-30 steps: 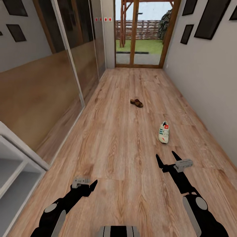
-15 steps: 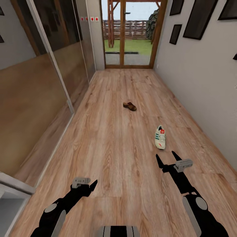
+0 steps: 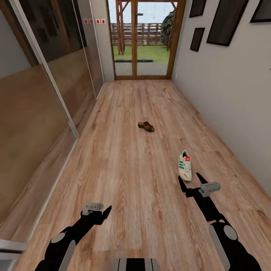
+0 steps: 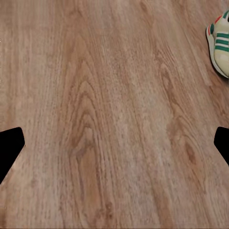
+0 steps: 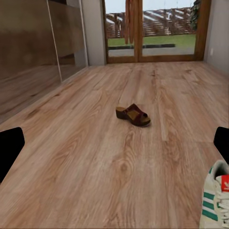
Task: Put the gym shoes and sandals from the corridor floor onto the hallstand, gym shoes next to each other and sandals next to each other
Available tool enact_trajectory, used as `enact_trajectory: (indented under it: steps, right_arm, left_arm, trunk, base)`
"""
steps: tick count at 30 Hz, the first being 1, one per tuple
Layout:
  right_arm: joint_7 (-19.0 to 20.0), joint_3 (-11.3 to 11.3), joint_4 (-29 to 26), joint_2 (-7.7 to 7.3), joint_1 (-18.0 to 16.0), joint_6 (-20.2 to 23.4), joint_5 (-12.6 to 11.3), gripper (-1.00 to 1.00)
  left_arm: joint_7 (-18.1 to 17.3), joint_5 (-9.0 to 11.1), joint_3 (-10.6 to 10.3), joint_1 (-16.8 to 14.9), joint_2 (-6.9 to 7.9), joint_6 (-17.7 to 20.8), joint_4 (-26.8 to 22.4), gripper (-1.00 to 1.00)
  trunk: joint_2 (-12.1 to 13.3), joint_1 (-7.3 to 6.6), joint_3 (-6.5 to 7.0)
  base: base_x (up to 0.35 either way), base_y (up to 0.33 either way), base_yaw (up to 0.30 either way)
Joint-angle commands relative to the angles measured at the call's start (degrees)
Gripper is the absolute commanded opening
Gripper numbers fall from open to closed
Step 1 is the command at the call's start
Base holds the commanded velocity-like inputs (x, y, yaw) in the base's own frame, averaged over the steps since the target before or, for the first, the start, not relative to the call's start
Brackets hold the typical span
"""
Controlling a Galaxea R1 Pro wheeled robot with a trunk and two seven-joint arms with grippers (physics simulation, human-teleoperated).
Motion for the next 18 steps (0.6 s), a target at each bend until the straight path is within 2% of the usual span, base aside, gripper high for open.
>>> enact_trajectory:
  steps: [1, 18]
  right_arm:
    - [0.52, -0.05, 0.03, 0.00, -0.03, 0.01, -0.60, 1.00]
    - [0.52, -0.06, 0.03, 0.04, -0.02, 0.01, -0.60, 1.00]
  left_arm:
    - [-0.07, 0.58, 0.05, -0.02, -0.02, 0.48, -0.05, 1.00]
    - [-0.06, 0.58, 0.04, -0.03, -0.02, 0.48, -0.05, 1.00]
  trunk:
    - [-0.01, 0.02, -0.04]
    - [-0.01, 0.02, -0.04]
  base:
    - [0.334, 0.091, -0.002]
    - [0.326, 0.119, 0.000]
